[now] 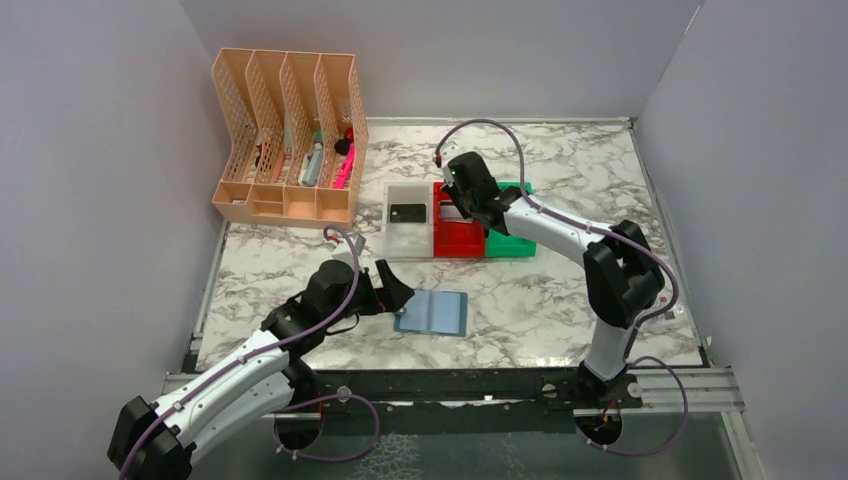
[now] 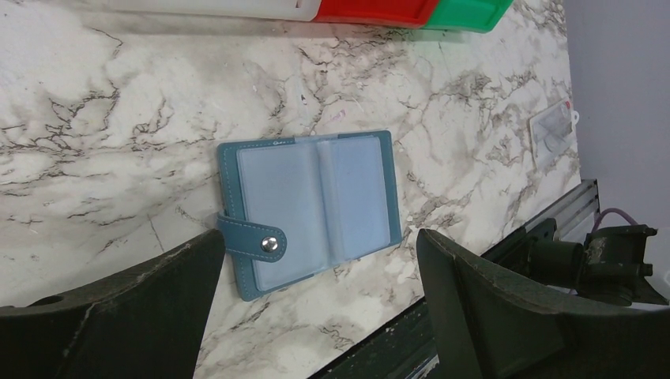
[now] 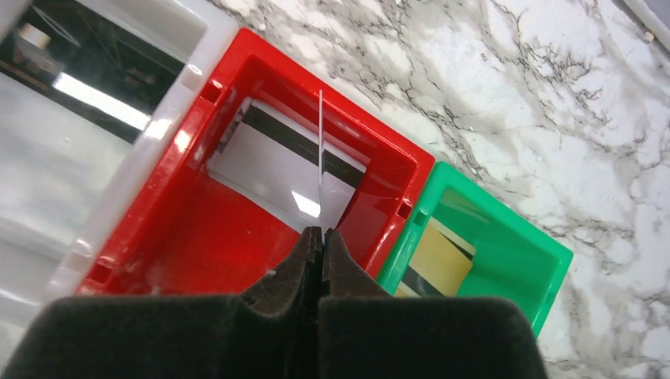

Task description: Take the credit cards out of the card holder

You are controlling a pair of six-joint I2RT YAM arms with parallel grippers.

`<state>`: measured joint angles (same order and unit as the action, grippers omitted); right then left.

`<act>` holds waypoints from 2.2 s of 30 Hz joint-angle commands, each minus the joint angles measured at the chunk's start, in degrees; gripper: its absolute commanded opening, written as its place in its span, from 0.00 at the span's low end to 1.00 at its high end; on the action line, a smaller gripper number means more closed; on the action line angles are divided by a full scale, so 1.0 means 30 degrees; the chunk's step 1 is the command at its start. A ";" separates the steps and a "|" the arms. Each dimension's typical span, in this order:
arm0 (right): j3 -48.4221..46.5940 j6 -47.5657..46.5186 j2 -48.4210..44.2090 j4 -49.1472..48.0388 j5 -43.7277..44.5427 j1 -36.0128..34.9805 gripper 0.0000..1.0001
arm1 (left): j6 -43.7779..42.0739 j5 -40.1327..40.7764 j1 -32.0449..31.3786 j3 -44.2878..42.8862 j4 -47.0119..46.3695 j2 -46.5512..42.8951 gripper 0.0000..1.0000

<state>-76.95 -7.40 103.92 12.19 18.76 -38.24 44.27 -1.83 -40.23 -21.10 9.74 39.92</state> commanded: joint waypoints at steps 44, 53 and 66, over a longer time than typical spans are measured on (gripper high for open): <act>-0.0130 -0.5762 0.3832 -0.1347 0.2412 -0.0056 0.37 | -0.0167 0.0109 0.0079 0.0368 0.0242 -0.0203 0.95; -0.0315 -0.2597 0.2247 -0.0530 0.1306 -0.0056 0.37 | -0.0138 0.0028 0.0079 0.0414 0.0077 -0.0074 0.95; 0.0238 0.9103 0.1919 0.1848 -0.3078 -0.0056 0.09 | -0.0167 -0.0289 0.0064 0.0198 -0.0228 0.0652 0.95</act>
<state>-76.62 8.47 107.31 13.93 13.98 -38.50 44.27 -1.89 -40.23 -20.32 10.39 42.00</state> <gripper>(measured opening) 0.115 0.945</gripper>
